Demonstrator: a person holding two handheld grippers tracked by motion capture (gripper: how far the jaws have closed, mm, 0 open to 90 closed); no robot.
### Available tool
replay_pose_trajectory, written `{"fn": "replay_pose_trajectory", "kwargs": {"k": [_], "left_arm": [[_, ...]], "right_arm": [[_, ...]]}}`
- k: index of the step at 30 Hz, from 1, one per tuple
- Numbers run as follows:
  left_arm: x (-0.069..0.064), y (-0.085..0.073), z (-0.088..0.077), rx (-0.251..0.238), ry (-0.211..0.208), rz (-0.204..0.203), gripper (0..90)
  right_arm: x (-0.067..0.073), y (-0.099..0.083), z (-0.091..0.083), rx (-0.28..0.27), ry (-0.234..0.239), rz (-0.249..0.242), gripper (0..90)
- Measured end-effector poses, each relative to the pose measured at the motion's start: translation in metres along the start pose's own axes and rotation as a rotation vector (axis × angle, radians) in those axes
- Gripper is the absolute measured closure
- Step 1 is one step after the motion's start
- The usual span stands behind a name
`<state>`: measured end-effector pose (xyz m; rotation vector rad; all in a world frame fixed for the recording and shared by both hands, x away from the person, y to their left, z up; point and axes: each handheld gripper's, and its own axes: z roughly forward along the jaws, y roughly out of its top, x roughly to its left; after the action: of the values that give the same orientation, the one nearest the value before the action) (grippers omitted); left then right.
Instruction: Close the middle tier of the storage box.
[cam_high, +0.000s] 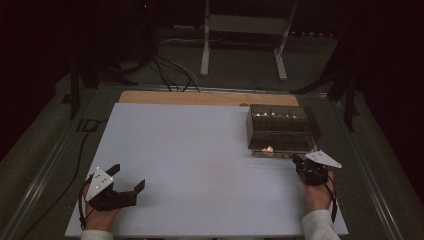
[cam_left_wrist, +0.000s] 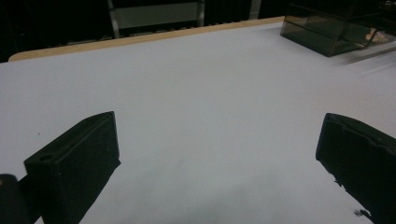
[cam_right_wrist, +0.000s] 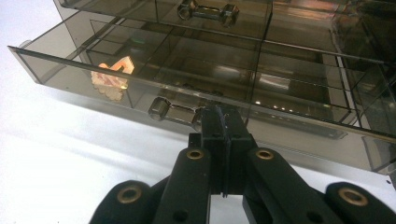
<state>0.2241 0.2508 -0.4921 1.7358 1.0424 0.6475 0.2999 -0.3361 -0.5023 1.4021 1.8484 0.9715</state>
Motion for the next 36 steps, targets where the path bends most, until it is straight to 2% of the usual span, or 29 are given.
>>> {"fn": "replay_pose_trajectory", "kwargs": {"k": [36], "left_arm": [[0.001,-0.001,0.002,0.006,-0.006,0.001,0.7]], "right_arm": [[0.0,0.004,0.014,-0.005,-0.021,0.025,90.0]]}}
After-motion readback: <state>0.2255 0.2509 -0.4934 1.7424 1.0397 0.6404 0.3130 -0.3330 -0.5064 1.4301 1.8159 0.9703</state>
